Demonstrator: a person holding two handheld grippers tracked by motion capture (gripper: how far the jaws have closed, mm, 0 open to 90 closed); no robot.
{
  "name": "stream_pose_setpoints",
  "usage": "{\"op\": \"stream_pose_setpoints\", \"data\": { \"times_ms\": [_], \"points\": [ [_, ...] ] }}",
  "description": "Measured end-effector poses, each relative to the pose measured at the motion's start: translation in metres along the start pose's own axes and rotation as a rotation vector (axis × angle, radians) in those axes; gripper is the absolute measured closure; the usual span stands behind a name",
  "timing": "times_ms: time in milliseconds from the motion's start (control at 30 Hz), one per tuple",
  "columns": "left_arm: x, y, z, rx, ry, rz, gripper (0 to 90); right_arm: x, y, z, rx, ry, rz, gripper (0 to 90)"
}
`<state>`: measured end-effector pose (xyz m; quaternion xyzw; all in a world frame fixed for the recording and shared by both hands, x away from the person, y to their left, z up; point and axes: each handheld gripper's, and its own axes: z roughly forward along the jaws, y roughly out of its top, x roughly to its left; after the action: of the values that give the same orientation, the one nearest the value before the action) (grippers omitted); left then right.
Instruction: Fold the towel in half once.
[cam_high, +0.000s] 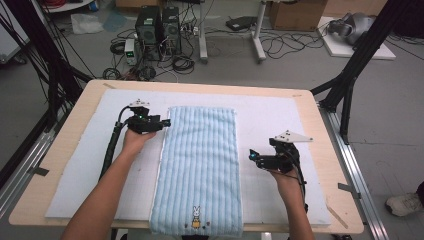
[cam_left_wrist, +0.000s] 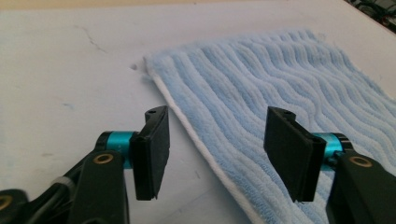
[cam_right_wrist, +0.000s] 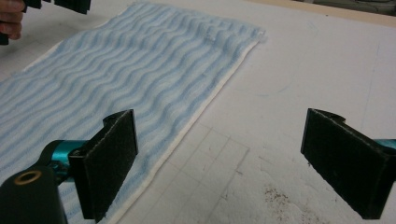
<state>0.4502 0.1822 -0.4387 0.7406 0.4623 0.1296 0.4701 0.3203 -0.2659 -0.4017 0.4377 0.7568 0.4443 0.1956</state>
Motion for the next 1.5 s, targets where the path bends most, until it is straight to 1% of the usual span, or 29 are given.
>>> {"op": "stream_pose_setpoints", "data": {
  "times_ms": [67, 133, 200, 267, 333, 400, 433, 467, 500, 600, 633, 667, 700, 733, 767, 833, 900, 967, 1033, 1067, 1100, 1167, 1300, 1333, 1367, 1433, 1467, 1500],
  "points": [
    [-0.003, -0.001, 0.005, 0.018, 0.003, 0.007, 44.3, 0.0, 0.0, 0.001, 0.006, -0.001, -0.001, 10.1],
    [-0.005, 0.0, 0.009, 0.039, 0.017, 0.027, 44.6, -0.001, -0.001, 0.001, 0.012, -0.002, 0.004, 10.1],
    [-0.006, -0.001, 0.012, 0.047, 0.021, 0.024, 45.3, -0.002, -0.001, 0.0, 0.008, -0.003, 0.01, 10.2],
    [-0.008, -0.002, 0.014, 0.057, 0.032, 0.04, 47.0, -0.001, 0.0, 0.0, 0.005, -0.002, 0.011, 10.1],
    [-0.011, -0.003, 0.016, 0.07, 0.038, 0.065, 49.5, -0.001, 0.0, 0.001, 0.01, -0.002, 0.009, 10.1],
    [-0.015, -0.006, 0.019, 0.092, 0.03, 0.088, 51.6, -0.002, 0.0, 0.002, 0.012, -0.003, 0.007, 10.1],
    [-0.018, -0.006, 0.02, 0.094, 0.051, 0.123, 51.1, -0.002, 0.0, 0.003, 0.016, -0.005, 0.009, 10.1],
    [-0.02, -0.006, 0.02, 0.096, 0.059, 0.137, 52.7, -0.002, 0.001, 0.004, 0.021, -0.007, 0.009, 10.1],
    [-0.021, -0.007, 0.021, 0.096, 0.066, 0.138, 53.9, -0.002, 0.002, 0.005, 0.024, -0.004, 0.01, 10.1],
    [-0.023, -0.007, 0.021, 0.094, 0.074, 0.165, 67.6, -0.001, 0.005, 0.01, 0.032, -0.004, -0.002, 10.1],
    [-0.024, -0.008, 0.021, 0.091, 0.06, 0.166, 72.3, -0.001, 0.006, 0.011, 0.036, -0.006, -0.005, 10.1],
    [-0.023, -0.008, 0.022, 0.09, 0.036, 0.161, 80.4, -0.001, 0.007, 0.014, 0.044, -0.004, -0.003, 10.1],
    [-0.024, -0.008, 0.022, 0.09, 0.037, 0.162, 83.5, -0.002, 0.008, 0.017, 0.048, -0.002, -0.011, 10.1],
    [-0.023, -0.008, 0.022, 0.089, 0.03, 0.155, 84.6, -0.002, 0.009, 0.02, 0.058, 0.003, -0.007, 10.1],
    [-0.021, -0.008, 0.022, 0.087, 0.021, 0.145, 85.0, -0.002, 0.011, 0.024, 0.061, 0.005, 0.0, 10.0],
    [-0.018, -0.008, 0.022, 0.083, 0.005, 0.112, 85.3, -0.003, 0.014, 0.031, 0.069, 0.0, 0.006, 10.0],
    [-0.015, -0.008, 0.021, 0.078, -0.003, 0.081, 85.3, -0.005, 0.017, 0.039, 0.075, -0.002, 0.009, 10.1],
    [-0.013, -0.008, 0.021, 0.074, -0.01, 0.06, 85.3, -0.006, 0.022, 0.049, 0.084, -0.002, 0.017, 10.1],
    [-0.012, -0.008, 0.021, 0.072, -0.014, 0.053, 85.2, -0.007, 0.026, 0.059, 0.097, -0.007, 0.014, 10.6],
    [-0.011, -0.008, 0.02, 0.074, -0.016, 0.053, 85.3, -0.006, 0.029, 0.064, 0.106, -0.004, 0.014, 15.0],
    [-0.011, -0.008, 0.021, 0.068, -0.017, 0.044, 85.3, -0.006, 0.031, 0.068, 0.099, 0.006, 0.009, 21.4],
    [-0.011, -0.008, 0.02, 0.068, -0.017, 0.039, 85.2, -0.007, 0.035, 0.078, 0.1, 0.002, -0.005, 25.1],
    [-0.011, -0.008, 0.02, 0.07, -0.021, 0.054, 85.2, -0.012, 0.036, 0.102, 0.148, -0.02, 0.041, 29.8],
    [-0.011, -0.008, 0.02, 0.075, -0.022, 0.052, 85.3, -0.013, 0.036, 0.108, 0.162, -0.031, 0.041, 35.0],
    [-0.011, -0.008, 0.02, 0.069, -0.023, 0.038, 85.3, -0.014, 0.036, 0.114, 0.175, -0.042, 0.037, 38.7],
    [-0.009, -0.008, 0.02, 0.067, -0.027, 0.031, 85.4, -0.017, 0.038, 0.122, 0.191, -0.06, 0.041, 42.6],
    [-0.009, -0.008, 0.02, 0.067, -0.028, 0.029, 85.4, -0.018, 0.04, 0.127, 0.197, -0.049, 0.057, 45.4],
    [-0.009, -0.008, 0.02, 0.068, -0.029, 0.028, 85.4, -0.019, 0.041, 0.131, 0.192, -0.041, 0.062, 46.6]
  ]
}}
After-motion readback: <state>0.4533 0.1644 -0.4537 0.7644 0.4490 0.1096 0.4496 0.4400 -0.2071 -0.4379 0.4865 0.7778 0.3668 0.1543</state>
